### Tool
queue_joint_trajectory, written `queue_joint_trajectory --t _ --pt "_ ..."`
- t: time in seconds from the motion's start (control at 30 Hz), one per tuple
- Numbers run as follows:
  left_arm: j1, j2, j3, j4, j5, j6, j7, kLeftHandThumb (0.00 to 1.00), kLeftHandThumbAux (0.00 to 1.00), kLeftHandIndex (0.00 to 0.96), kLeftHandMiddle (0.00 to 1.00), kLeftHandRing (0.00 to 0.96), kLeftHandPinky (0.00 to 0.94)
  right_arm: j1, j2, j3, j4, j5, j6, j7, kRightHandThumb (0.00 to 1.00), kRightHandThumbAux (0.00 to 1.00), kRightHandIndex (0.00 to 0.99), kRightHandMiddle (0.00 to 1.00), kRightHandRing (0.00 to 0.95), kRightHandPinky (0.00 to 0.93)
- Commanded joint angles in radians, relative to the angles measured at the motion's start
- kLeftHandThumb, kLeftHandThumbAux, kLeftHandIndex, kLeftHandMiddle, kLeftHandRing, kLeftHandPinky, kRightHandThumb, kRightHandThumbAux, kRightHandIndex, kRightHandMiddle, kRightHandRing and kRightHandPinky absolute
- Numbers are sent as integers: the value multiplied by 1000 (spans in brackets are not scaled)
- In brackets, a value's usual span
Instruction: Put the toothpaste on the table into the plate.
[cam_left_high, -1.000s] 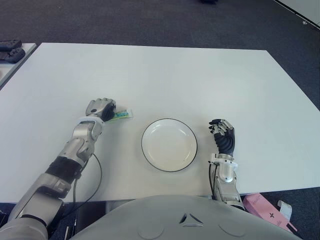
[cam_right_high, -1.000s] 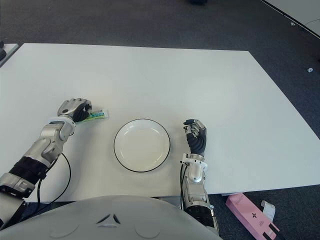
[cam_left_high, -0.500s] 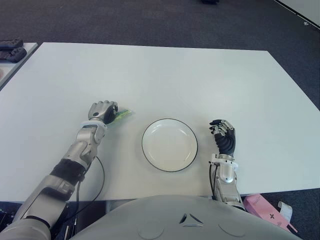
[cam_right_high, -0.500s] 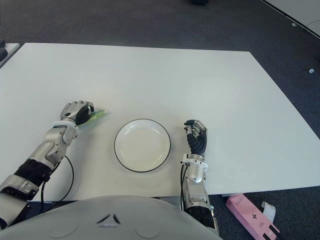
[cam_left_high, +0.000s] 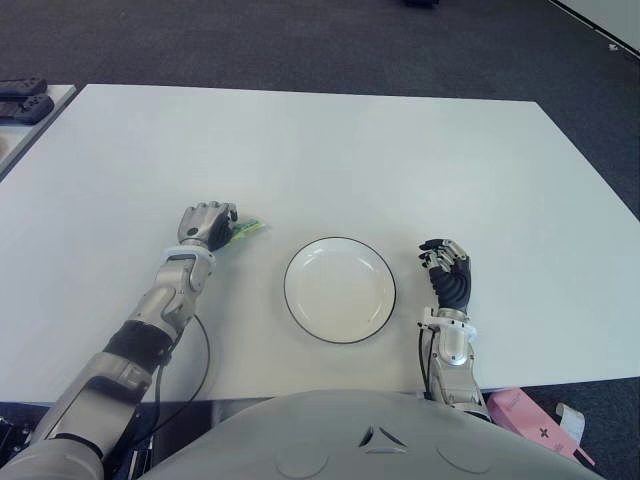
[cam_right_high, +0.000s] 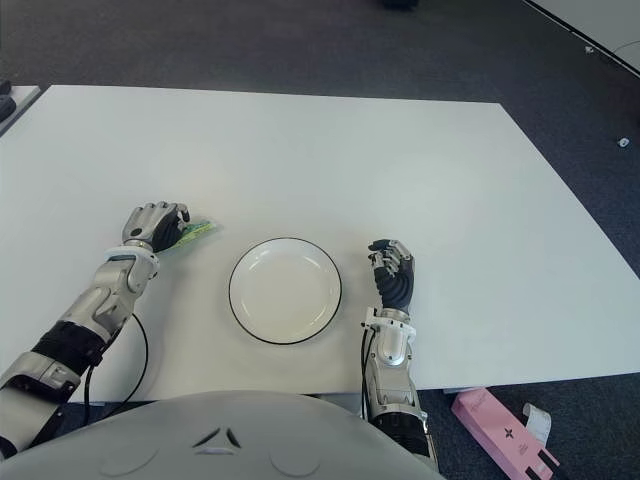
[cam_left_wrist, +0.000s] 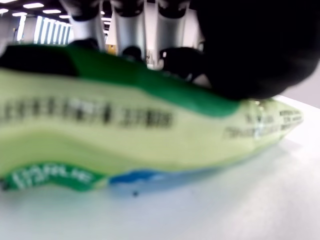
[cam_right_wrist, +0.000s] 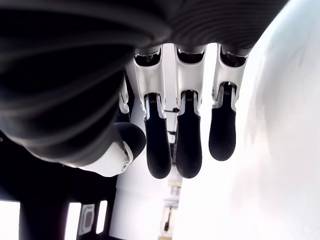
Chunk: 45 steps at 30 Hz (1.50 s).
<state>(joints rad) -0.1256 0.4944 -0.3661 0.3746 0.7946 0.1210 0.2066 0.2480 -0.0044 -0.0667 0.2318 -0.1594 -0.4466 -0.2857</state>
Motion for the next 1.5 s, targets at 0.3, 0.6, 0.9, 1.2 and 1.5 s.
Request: queue_joint_trajectory --t 0.3,0.6,0.9,1.2,1.5 --pt "4 55 13 28 3 -89 65 721 695 441 810 809 779 8 -1 -4 2 2 3 6 712 731 429 496 510 523" --pt "36 94 83 -141 -48 -53 -69 696 698 429 623 604 549 4 2 -2 11 -2 -1 1 711 731 428 495 518 532" --pt "50 101 120 -183 -47 -42 -70 276 484 261 408 415 415 1 4 0 17 -3 -4 0 711 730 428 495 517 526" --pt "50 156 150 -223 -38 -33 -114 268 389 88 222 279 355 -1 3 2 18 -7 -1 -2 711 731 429 493 518 532" --pt "77 208 167 -342 -22 -6 -230 380 294 30 114 162 220 2 5 3 14 -5 0 -2 712 731 427 494 516 524"
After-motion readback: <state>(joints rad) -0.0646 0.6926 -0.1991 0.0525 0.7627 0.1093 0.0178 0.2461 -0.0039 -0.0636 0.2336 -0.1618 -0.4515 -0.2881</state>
